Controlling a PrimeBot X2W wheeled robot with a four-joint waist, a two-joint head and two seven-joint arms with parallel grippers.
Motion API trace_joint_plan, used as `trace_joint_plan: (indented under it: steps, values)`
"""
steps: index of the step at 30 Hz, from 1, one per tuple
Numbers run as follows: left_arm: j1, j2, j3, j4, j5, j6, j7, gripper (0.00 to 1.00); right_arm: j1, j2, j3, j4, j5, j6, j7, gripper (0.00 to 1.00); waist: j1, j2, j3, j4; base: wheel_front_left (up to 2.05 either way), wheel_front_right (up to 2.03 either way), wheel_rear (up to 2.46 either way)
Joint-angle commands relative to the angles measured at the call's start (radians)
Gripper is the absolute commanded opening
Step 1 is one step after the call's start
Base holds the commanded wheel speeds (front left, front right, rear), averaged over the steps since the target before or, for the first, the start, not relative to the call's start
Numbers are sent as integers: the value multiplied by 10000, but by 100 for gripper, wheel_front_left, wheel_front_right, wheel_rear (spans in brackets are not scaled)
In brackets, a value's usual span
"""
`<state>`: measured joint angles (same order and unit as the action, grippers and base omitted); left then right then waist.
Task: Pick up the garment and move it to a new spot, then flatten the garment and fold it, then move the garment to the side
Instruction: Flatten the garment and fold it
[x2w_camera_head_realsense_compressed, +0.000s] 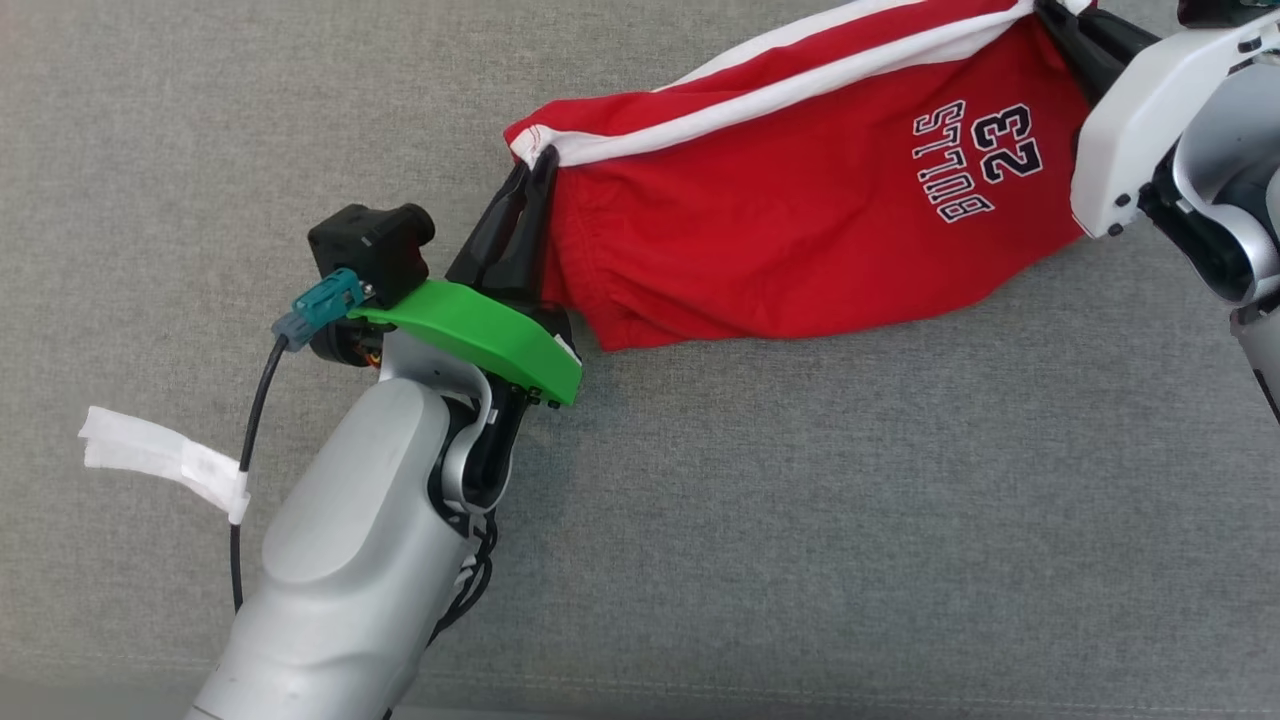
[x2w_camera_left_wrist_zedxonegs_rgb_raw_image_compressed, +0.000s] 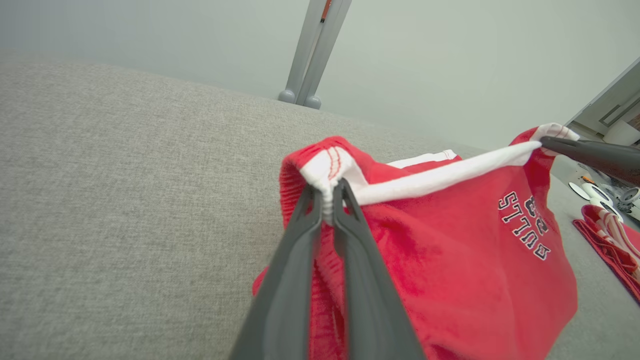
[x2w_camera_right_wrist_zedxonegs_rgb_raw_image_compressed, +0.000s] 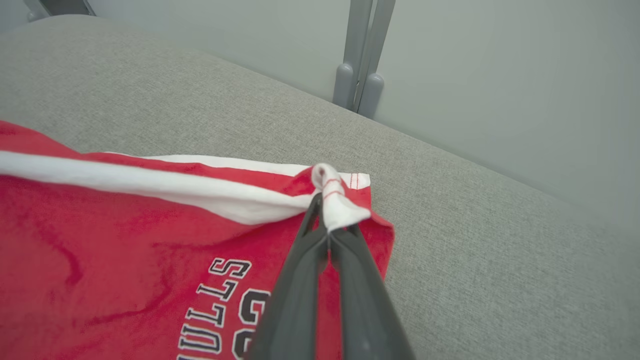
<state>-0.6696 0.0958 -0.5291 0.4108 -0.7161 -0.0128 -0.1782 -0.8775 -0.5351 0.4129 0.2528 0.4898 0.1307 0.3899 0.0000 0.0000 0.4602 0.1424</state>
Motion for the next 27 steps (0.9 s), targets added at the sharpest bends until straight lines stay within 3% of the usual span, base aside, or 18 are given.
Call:
trace_joint_plan:
  steps: [1, 5, 6, 7, 8, 18, 22, 27]
  values:
    - [-228, -64, 48, 130, 0, 60, -128, 0, -304, 65, 124, 281, -44, 0, -190, 0, 0, 0, 338, 256, 0, 0, 0]
    - [-447, -178, -15, 425, -89, -46, -283, 0, -822, 248, 414, 977, -128, 0, -568, 0, 0, 0, 446, 352, 0, 0, 0]
    - [-480, -203, -27, 478, -98, -66, -304, 16, -896, 300, 439, 1129, -103, 0, -651, 0, 0, 0, 454, 372, 0, 0, 0]
    - [-508, -231, -51, 536, -119, -104, -354, 100, -951, 363, 439, 1330, -34, 0, -719, 83, 0, 0, 448, 394, 0, 0, 0]
    - [-530, -251, -62, 580, -137, -119, -382, 100, -1017, 392, 464, 1446, -41, 0, -830, 100, 0, 0, 436, 411, 0, 0, 0]
    - [-49, -288, 299, 831, -197, -19, -801, 100, -1345, 804, 372, 2588, 165, 0, -2175, 100, 0, 0, -270, 450, 0, 0, 0]
    - [370, -31, 563, 589, 294, 62, -874, 100, -1062, 876, 86, 3022, 329, 0, -1814, 100, 0, 0, -675, 424, 0, 0, 0]
    - [1447, 160, 1443, -710, 1637, -74, -863, 100, -643, 919, -674, 3528, 558, 0, -969, 100, 0, 0, -1054, 423, 0, 0, 0]
